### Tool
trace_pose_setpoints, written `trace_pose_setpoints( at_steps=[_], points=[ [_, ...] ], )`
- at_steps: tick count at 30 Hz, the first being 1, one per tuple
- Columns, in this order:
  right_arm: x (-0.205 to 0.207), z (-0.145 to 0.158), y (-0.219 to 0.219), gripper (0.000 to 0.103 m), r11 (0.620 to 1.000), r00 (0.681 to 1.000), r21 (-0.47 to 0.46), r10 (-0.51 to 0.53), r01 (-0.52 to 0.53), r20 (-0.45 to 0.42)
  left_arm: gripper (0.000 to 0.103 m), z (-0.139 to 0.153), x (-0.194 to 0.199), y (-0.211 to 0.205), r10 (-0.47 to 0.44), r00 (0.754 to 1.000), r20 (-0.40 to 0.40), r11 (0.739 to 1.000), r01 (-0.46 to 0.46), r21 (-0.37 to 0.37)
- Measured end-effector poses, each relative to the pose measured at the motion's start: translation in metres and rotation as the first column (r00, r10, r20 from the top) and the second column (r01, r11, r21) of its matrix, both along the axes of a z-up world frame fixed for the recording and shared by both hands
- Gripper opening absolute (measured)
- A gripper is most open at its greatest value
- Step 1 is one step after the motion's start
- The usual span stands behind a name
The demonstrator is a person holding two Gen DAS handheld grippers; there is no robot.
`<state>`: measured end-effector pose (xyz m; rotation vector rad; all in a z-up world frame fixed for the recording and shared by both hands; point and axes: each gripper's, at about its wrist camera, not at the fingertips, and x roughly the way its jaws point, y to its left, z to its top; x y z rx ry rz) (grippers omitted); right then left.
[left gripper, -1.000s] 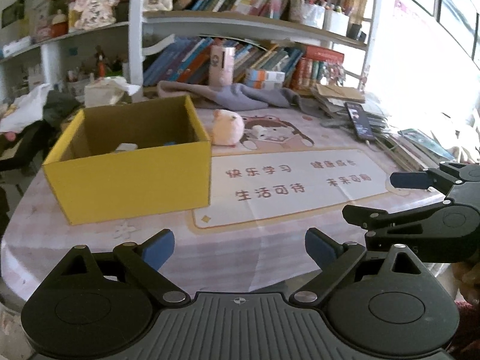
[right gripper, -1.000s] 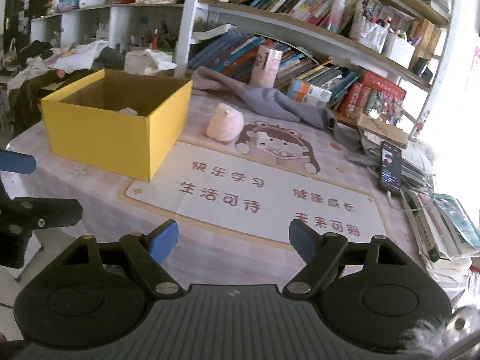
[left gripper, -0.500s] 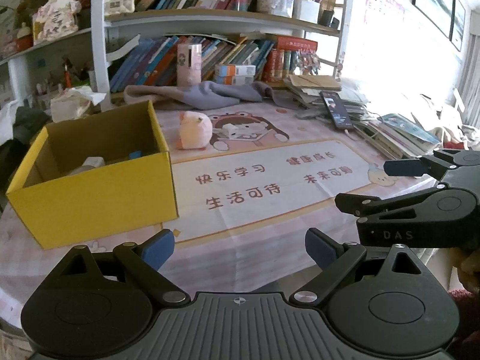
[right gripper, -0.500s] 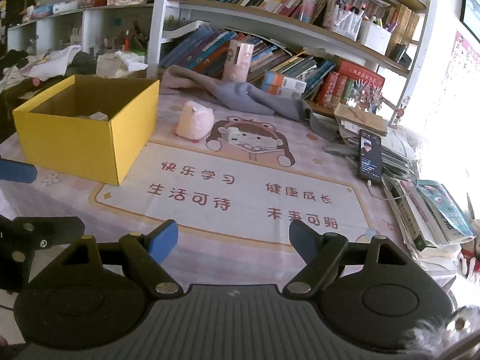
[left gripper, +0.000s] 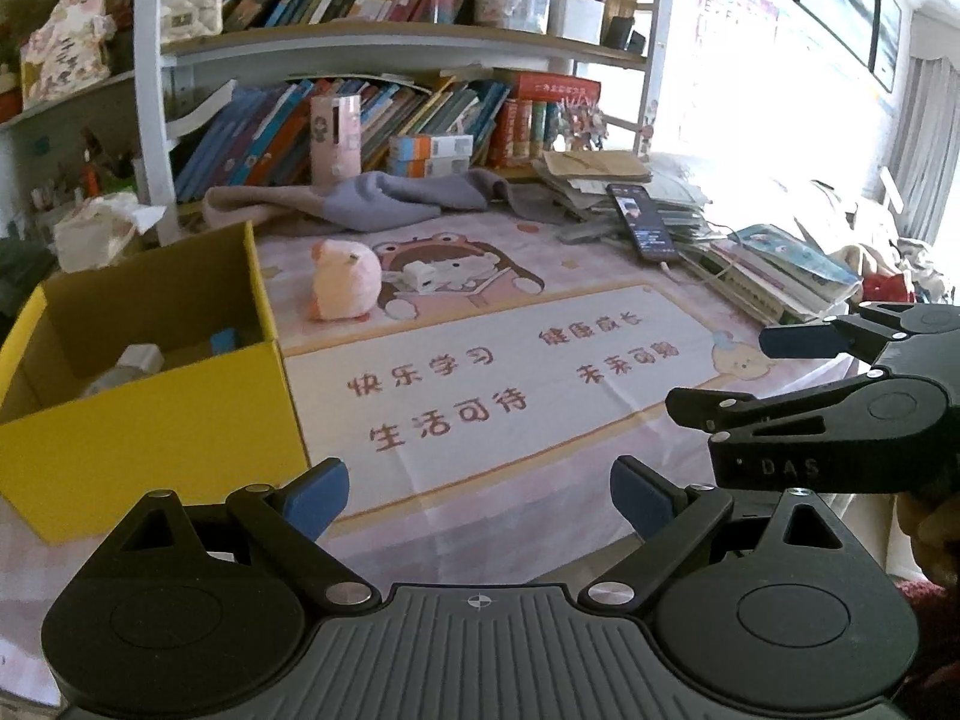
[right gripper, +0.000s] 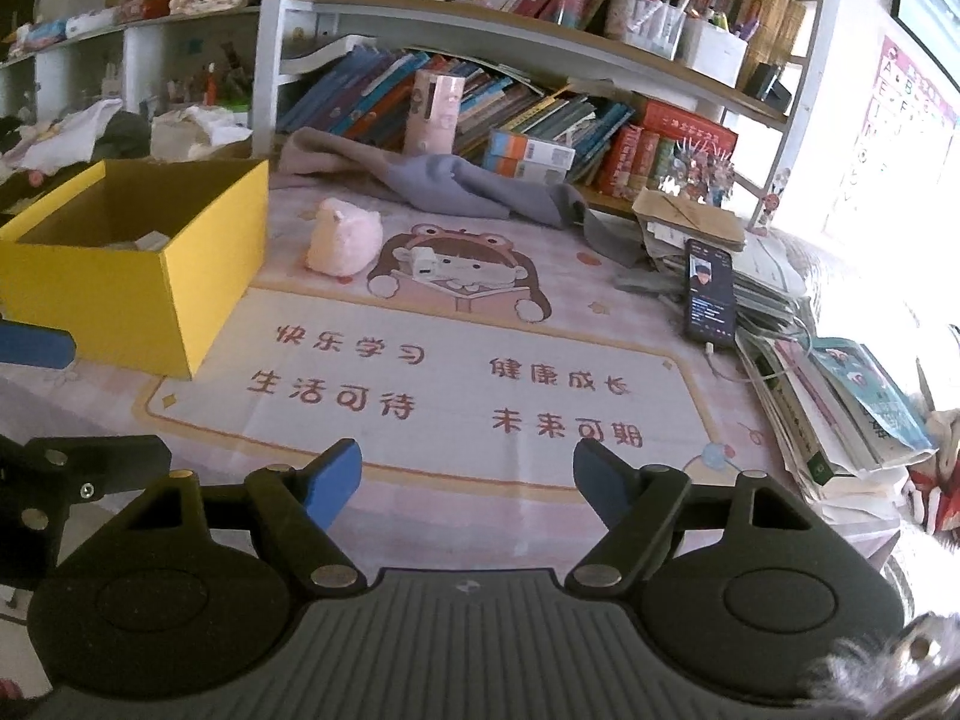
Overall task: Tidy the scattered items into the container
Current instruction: 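Move both tools toward the pink plush pig and small white charger on the mat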
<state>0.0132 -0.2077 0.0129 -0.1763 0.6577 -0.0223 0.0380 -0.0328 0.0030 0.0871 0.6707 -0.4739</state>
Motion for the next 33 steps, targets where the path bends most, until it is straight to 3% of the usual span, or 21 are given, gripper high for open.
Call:
trace_pose_setpoints(
  at_steps=[15, 22, 25, 29, 33],
  points=[
    [0.054, -0.002, -0.017, 0.072, 0.999, 0.999, 0.033, 0.037, -0.036, -0.021, 0.095, -0.004, 0.040, -0.020, 0.037, 0.999, -0.007, 0.999, -0.037, -0.002],
    [0.097, -0.009, -0.039, 0.065, 0.998, 0.999, 0.067, 0.003, 0.000, -0.039, 0.094, -0.003, 0.076, -0.059, 0.090, 0.995, 0.039, 0.995, -0.091, 0.027],
    [0.122, -0.018, -0.053, 0.064, 0.997, 0.997, 0.080, -0.003, 0.009, -0.081, 0.094, -0.016, 0.092, -0.071, 0.096, 0.995, -0.013, 0.995, -0.095, 0.006],
    [0.154, -0.031, -0.069, 0.065, 0.998, 0.994, 0.048, 0.055, -0.050, -0.089, 0.094, -0.037, 0.124, -0.079, 0.152, 0.984, -0.089, 0.988, -0.150, 0.033],
    [0.191, -0.034, -0.084, 0.065, 0.994, 0.993, 0.090, 0.076, -0.068, -0.094, 0.094, -0.034, 0.153, -0.082, 0.221, 0.972, -0.083, 0.974, -0.216, 0.061]
  ],
)
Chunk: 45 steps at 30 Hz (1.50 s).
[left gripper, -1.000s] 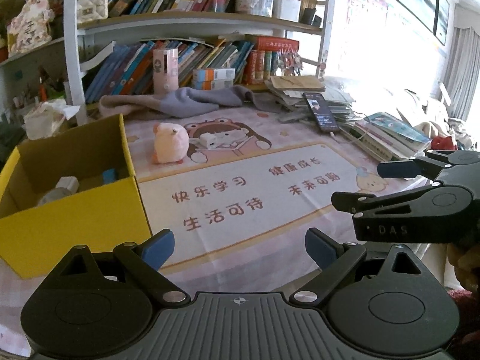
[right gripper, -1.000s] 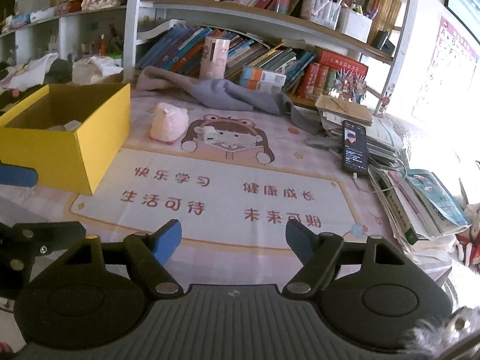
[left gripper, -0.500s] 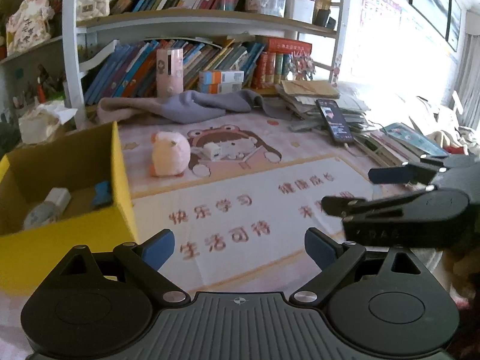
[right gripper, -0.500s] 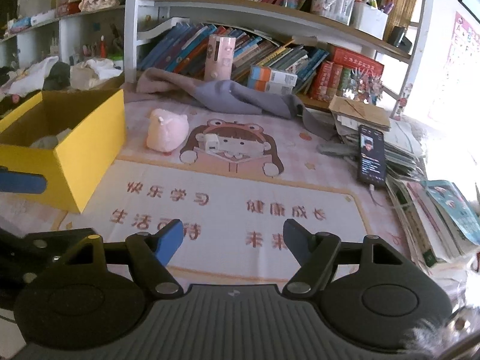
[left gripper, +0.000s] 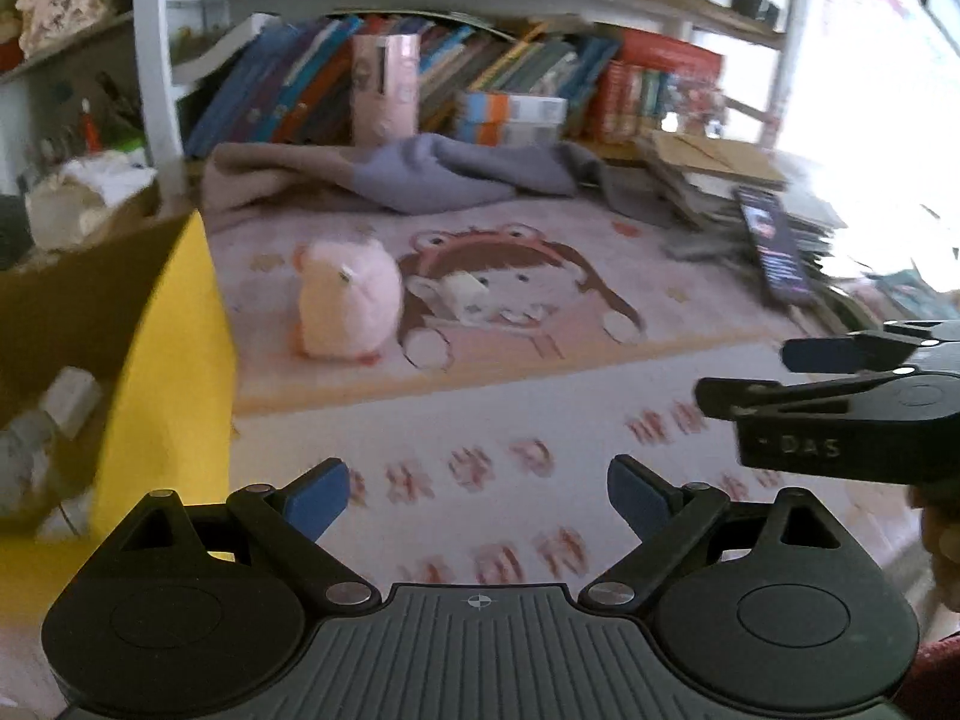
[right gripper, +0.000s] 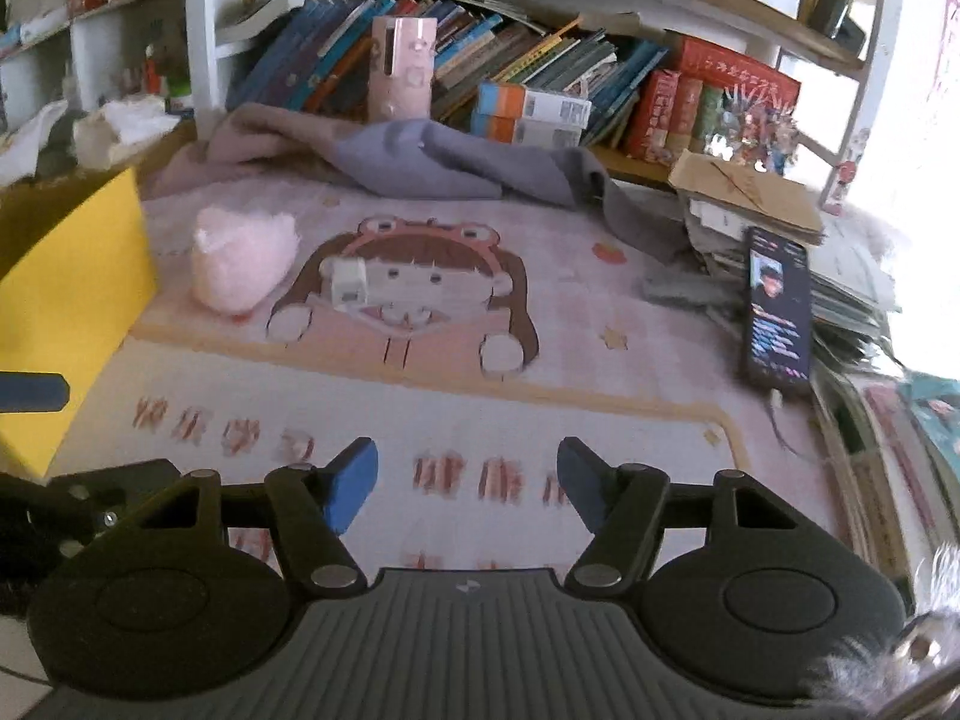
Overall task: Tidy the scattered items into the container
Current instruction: 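Move both tools toward the pink plush pig and small white charger on the mat, then grasp the pink plush pig with the left gripper while the right grasps the small white charger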
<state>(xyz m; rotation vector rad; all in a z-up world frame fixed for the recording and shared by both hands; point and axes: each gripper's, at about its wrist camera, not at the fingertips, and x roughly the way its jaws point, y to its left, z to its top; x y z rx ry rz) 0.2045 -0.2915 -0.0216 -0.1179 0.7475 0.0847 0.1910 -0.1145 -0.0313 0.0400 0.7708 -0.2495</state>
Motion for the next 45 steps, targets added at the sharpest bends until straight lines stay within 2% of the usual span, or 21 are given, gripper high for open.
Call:
trace_pose_setpoints(
  at_steps=[6, 15, 20, 26, 31, 34, 40, 43, 45],
  points=[
    [0.051, -0.001, -0.012, 0.065, 0.998, 0.998, 0.046, 0.050, -0.052, 0.042, 0.094, 0.005, 0.039, -0.004, 0.080, 0.996, 0.025, 0.996, -0.081, 0.046],
    [0.106, -0.022, -0.007, 0.064, 0.988, 0.988, 0.052, 0.146, -0.149, 0.047, 0.093, -0.006, 0.091, -0.012, 0.131, 0.990, 0.050, 0.986, -0.135, 0.097],
    [0.128, -0.034, 0.000, 0.064, 0.979, 0.981, 0.065, 0.192, -0.194, 0.040, 0.093, -0.013, 0.117, -0.010, 0.174, 0.983, 0.050, 0.977, -0.179, 0.119],
    [0.150, -0.049, 0.017, 0.062, 0.961, 0.963, 0.074, 0.265, -0.267, 0.039, 0.093, -0.025, 0.150, -0.002, 0.226, 0.974, 0.019, 0.968, -0.227, 0.108],
    [0.164, -0.059, 0.034, 0.061, 0.941, 0.944, 0.082, 0.326, -0.329, 0.053, 0.093, -0.038, 0.172, -0.001, 0.246, 0.969, 0.008, 0.959, -0.244, 0.142],
    [0.172, -0.065, 0.044, 0.060, 0.933, 0.937, 0.086, 0.345, -0.348, 0.049, 0.088, -0.045, 0.183, 0.001, 0.259, 0.966, -0.009, 0.956, -0.254, 0.149],
    [0.186, -0.075, 0.054, 0.055, 0.929, 0.934, 0.097, 0.356, -0.357, 0.035, 0.086, -0.053, 0.196, 0.001, 0.270, 0.963, -0.024, 0.952, -0.263, 0.158],
    [0.192, -0.078, 0.054, 0.050, 0.930, 0.937, 0.111, 0.349, -0.349, 0.022, 0.081, -0.056, 0.200, -0.001, 0.271, 0.962, -0.034, 0.952, -0.262, 0.159],
    [0.194, -0.079, 0.054, 0.045, 0.931, 0.938, 0.116, 0.345, -0.345, 0.016, 0.075, -0.059, 0.203, 0.000, 0.273, 0.961, -0.048, 0.953, -0.264, 0.152]
  ],
)
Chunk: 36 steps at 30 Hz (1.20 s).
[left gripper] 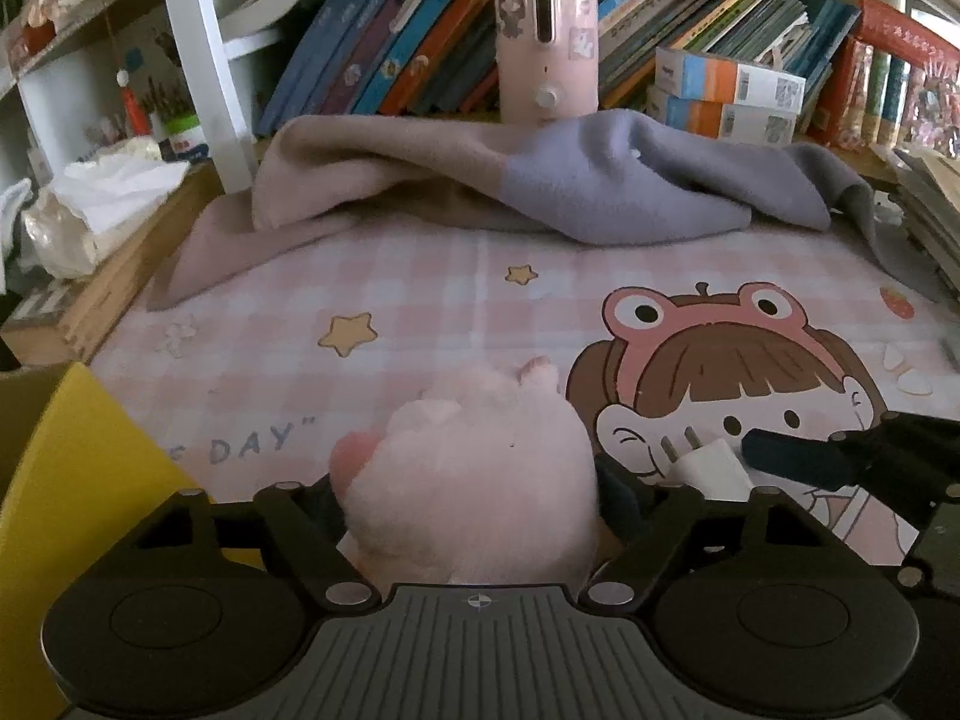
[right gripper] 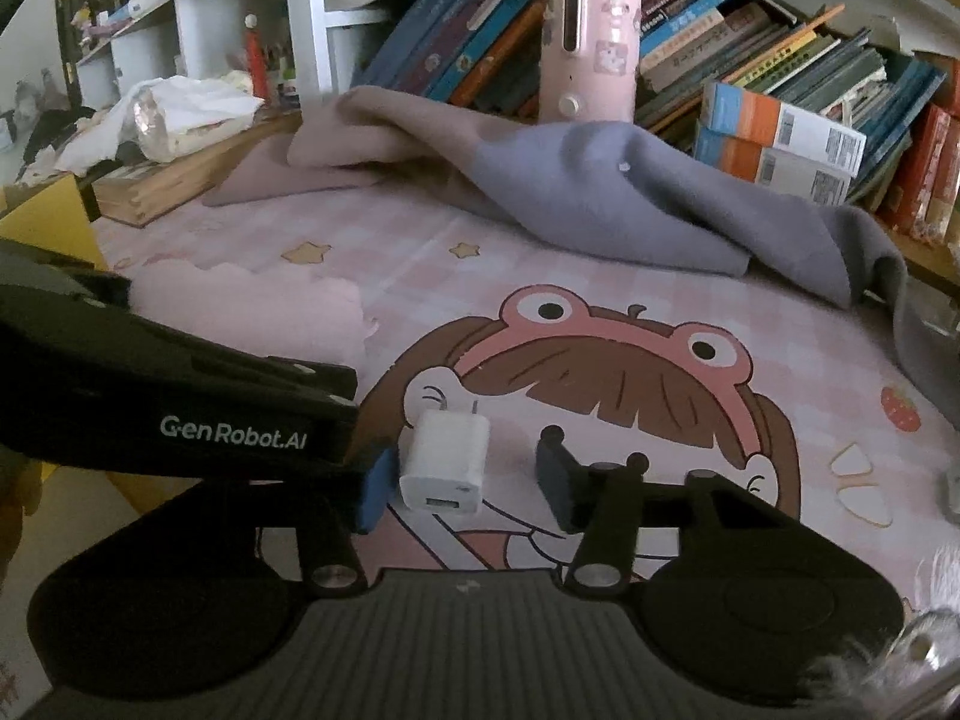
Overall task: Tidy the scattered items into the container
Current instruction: 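Grasp the pink plush pig with the left gripper while the right grasps the small white charger, then carry the plush pig and white charger over the yellow box with both tools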
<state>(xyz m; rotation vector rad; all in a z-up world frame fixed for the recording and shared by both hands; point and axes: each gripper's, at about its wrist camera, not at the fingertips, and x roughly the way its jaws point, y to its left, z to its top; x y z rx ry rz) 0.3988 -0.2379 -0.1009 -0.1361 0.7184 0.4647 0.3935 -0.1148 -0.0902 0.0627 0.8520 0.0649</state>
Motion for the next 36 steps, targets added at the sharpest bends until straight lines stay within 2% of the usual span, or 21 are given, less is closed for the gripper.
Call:
trace_pose_setpoints(
  at_steps=[2, 4, 5, 6, 14, 21, 36],
  points=[
    [0.001, 0.000, 0.000, 0.042, 1.000, 1.000, -0.001, 0.002, -0.002, 0.006, 0.073, -0.002, 0.002, 0.001, 0.004, 1.000, -0.005, 1.000, -0.004, -0.009],
    [0.001, 0.000, 0.001, 0.033, 1.000, 1.000, -0.001, 0.011, -0.011, 0.009, 0.071, -0.003, 0.002, 0.001, 0.006, 1.000, -0.002, 1.000, -0.006, -0.012],
    [0.001, 0.000, 0.002, 0.026, 1.000, 1.000, -0.002, 0.016, -0.016, 0.010, 0.068, -0.003, 0.003, 0.002, 0.005, 1.000, -0.001, 1.000, -0.005, -0.012],
    [0.001, 0.000, 0.002, 0.025, 1.000, 1.000, -0.004, 0.019, -0.019, 0.010, 0.066, -0.003, 0.002, 0.002, 0.005, 1.000, 0.000, 1.000, -0.005, -0.013],
    [-0.002, 0.010, -0.004, 0.025, 1.000, 1.000, 0.015, -0.001, 0.001, -0.002, 0.062, 0.009, -0.006, -0.005, -0.014, 1.000, 0.015, 0.999, 0.014, -0.042],
    [-0.012, 0.026, -0.018, 0.025, 0.999, 1.000, 0.025, -0.024, 0.024, 0.018, 0.062, 0.032, -0.018, -0.013, -0.028, 0.997, 0.067, 0.999, 0.031, -0.044],
    [-0.059, 0.060, -0.046, 0.025, 0.999, 0.997, 0.033, -0.029, 0.027, 0.067, 0.062, 0.068, -0.065, -0.028, -0.046, 0.988, 0.150, 0.996, 0.057, -0.070]
  ],
)
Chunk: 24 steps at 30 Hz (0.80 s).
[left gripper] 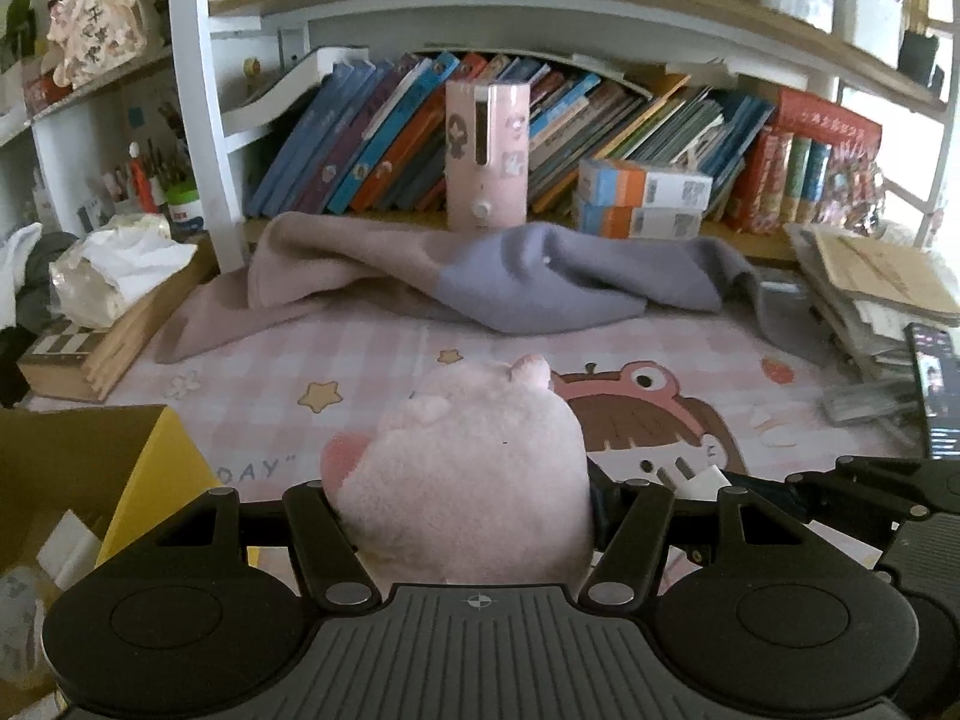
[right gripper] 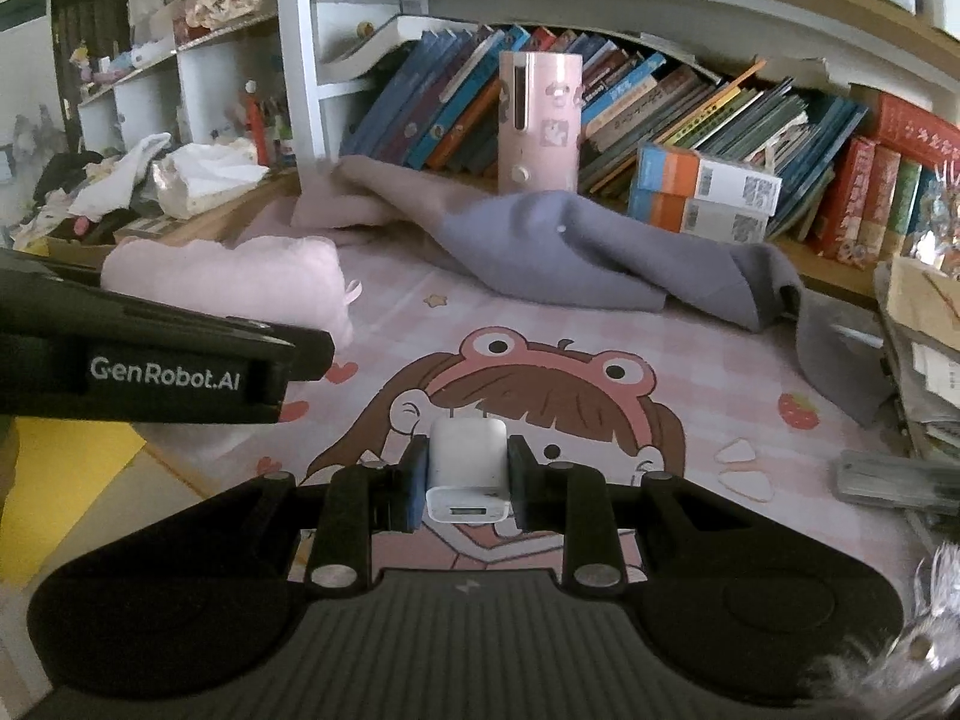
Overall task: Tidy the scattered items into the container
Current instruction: 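Carry the plush pig and white charger over the yellow box with both tools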
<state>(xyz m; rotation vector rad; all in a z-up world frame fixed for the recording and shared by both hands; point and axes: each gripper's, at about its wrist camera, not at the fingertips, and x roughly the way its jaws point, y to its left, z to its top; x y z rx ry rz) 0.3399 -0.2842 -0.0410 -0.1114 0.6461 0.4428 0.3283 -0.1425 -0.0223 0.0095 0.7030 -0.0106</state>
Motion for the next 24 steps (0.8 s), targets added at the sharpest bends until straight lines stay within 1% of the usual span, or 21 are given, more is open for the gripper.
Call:
trace_pose_setpoints(
  at_steps=[11, 24],
  points=[
    [-0.042, 0.023, -0.020, 0.025, 1.000, 1.000, 0.006, 0.013, -0.013, 0.013, 0.062, 0.026, -0.052, -0.002, -0.049, 0.998, 0.038, 0.998, 0.050, -0.034],
    [-0.101, 0.058, -0.022, 0.025, 1.000, 0.999, 0.005, -0.019, 0.019, 0.033, 0.063, 0.055, -0.122, 0.026, -0.106, 0.992, 0.068, 0.990, 0.111, -0.083]
  ],
)
